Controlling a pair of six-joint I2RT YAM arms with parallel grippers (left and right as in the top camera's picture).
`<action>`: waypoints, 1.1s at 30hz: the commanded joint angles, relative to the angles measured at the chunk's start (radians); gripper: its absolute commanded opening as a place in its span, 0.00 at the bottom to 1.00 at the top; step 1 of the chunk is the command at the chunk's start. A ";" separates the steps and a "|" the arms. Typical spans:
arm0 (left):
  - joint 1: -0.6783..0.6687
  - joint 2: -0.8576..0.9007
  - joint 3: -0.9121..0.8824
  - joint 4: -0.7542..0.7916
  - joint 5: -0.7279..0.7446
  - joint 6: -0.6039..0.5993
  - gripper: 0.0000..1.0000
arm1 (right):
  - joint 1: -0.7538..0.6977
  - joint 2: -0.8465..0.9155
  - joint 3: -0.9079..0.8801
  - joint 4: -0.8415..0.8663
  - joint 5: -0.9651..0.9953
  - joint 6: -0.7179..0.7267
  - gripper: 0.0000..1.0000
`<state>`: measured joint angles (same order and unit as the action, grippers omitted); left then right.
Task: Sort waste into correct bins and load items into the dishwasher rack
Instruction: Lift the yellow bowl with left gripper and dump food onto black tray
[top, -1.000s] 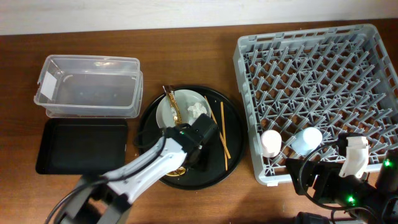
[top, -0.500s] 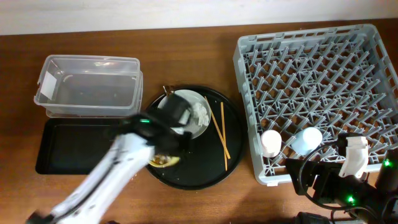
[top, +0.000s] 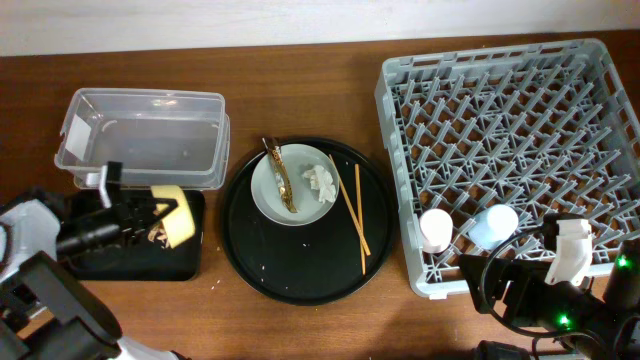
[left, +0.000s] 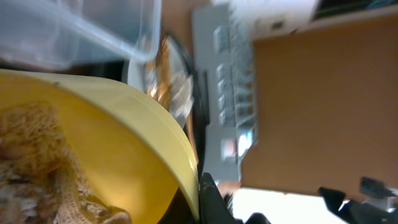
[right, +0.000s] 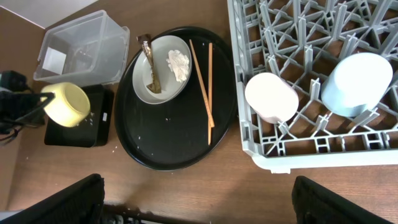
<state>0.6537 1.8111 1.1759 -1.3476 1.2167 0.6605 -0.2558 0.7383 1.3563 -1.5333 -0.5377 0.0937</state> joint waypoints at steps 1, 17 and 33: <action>0.056 0.026 0.001 -0.013 0.183 0.150 0.00 | -0.006 0.001 0.001 0.003 -0.008 -0.011 0.96; 0.063 0.049 -0.034 -0.271 0.175 0.380 0.00 | -0.006 0.001 0.001 0.002 -0.009 -0.008 0.96; -0.030 -0.067 -0.032 -0.342 0.102 0.427 0.00 | -0.006 0.001 0.001 -0.011 -0.009 -0.008 0.96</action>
<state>0.6937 1.8439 1.1404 -1.6855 1.3754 1.1095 -0.2558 0.7387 1.3563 -1.5444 -0.5407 0.0937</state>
